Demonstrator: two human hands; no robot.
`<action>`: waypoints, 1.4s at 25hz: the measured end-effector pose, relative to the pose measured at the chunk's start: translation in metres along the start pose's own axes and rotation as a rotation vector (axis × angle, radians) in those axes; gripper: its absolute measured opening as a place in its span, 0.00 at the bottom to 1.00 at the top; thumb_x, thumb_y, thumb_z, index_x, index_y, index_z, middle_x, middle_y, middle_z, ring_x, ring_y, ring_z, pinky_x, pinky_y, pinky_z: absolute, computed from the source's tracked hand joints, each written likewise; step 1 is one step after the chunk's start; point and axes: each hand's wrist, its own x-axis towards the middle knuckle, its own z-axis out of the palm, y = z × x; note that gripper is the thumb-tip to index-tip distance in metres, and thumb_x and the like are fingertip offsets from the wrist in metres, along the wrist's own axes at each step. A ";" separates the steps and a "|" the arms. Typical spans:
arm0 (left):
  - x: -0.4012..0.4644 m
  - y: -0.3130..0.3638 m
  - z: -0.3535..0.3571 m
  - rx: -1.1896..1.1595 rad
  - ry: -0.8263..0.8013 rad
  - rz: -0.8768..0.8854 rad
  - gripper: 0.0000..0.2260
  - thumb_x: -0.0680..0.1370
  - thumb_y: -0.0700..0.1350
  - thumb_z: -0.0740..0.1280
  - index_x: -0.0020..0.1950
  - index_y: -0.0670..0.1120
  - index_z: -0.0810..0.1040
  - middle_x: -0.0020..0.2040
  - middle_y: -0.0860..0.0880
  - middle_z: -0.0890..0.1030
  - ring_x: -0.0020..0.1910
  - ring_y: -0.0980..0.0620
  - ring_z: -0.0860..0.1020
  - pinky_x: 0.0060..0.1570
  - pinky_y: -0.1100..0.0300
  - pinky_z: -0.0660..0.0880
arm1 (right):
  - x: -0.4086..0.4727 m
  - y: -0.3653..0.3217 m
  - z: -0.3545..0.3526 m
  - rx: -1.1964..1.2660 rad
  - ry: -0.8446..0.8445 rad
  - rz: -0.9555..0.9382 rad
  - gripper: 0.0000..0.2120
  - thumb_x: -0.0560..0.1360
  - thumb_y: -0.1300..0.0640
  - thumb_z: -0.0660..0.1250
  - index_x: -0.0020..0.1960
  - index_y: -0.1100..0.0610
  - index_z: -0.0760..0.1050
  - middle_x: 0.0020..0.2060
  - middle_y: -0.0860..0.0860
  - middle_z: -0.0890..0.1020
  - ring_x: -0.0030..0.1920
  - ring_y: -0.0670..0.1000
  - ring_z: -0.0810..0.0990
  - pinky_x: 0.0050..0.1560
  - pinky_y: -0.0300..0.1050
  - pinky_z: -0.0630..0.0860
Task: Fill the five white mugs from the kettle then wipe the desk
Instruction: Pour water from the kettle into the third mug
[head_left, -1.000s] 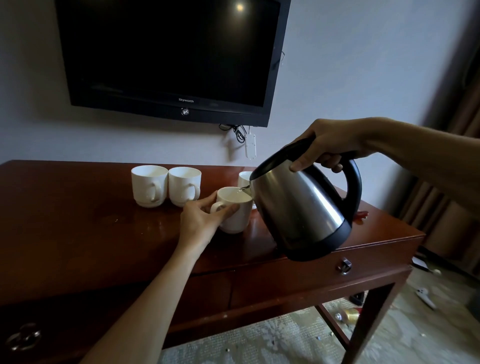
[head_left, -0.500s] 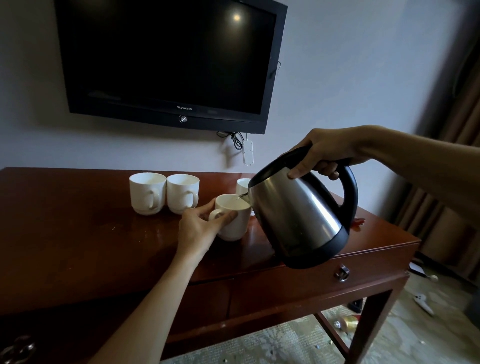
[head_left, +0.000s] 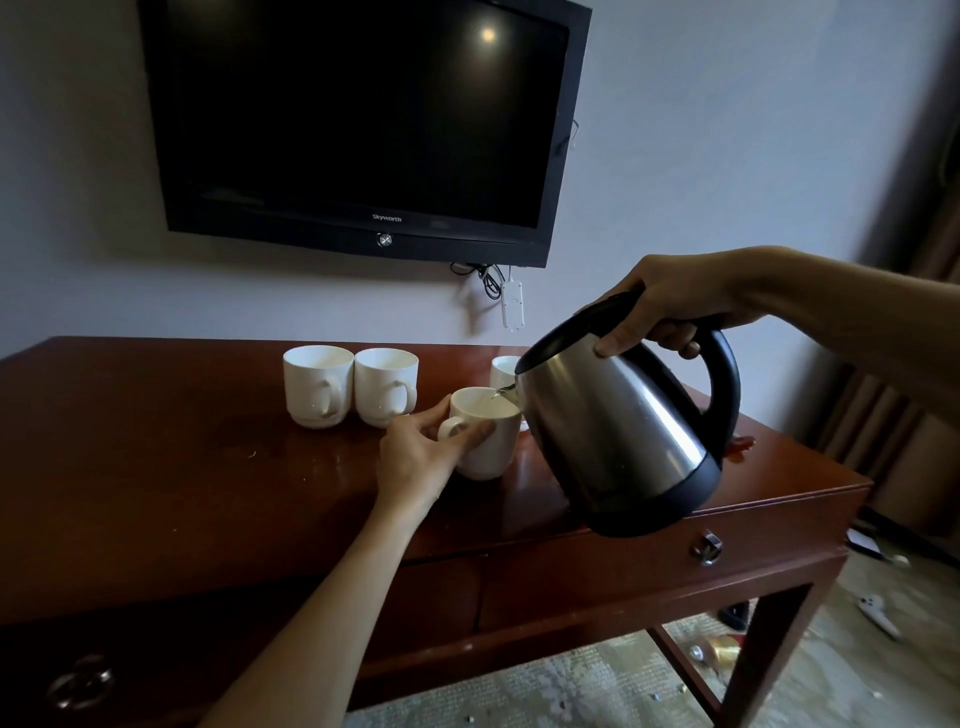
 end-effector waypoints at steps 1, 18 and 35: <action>0.000 0.000 0.000 0.005 -0.001 -0.001 0.42 0.57 0.70 0.76 0.66 0.50 0.83 0.54 0.54 0.87 0.54 0.60 0.83 0.58 0.51 0.82 | 0.000 0.000 0.000 -0.002 0.001 -0.006 0.24 0.70 0.57 0.79 0.58 0.71 0.77 0.23 0.49 0.60 0.24 0.49 0.58 0.27 0.40 0.65; 0.000 -0.003 -0.001 0.013 -0.011 0.012 0.45 0.56 0.74 0.76 0.67 0.51 0.83 0.57 0.53 0.87 0.58 0.58 0.83 0.59 0.50 0.81 | -0.002 -0.002 0.002 0.006 0.005 -0.013 0.24 0.71 0.58 0.78 0.60 0.71 0.77 0.24 0.50 0.59 0.23 0.48 0.58 0.25 0.40 0.65; 0.000 -0.002 0.001 0.017 -0.013 -0.007 0.43 0.55 0.73 0.77 0.65 0.52 0.84 0.52 0.56 0.88 0.55 0.59 0.84 0.58 0.49 0.82 | 0.000 -0.002 -0.002 -0.008 -0.008 -0.022 0.29 0.66 0.56 0.79 0.63 0.69 0.78 0.25 0.52 0.57 0.23 0.48 0.58 0.25 0.39 0.65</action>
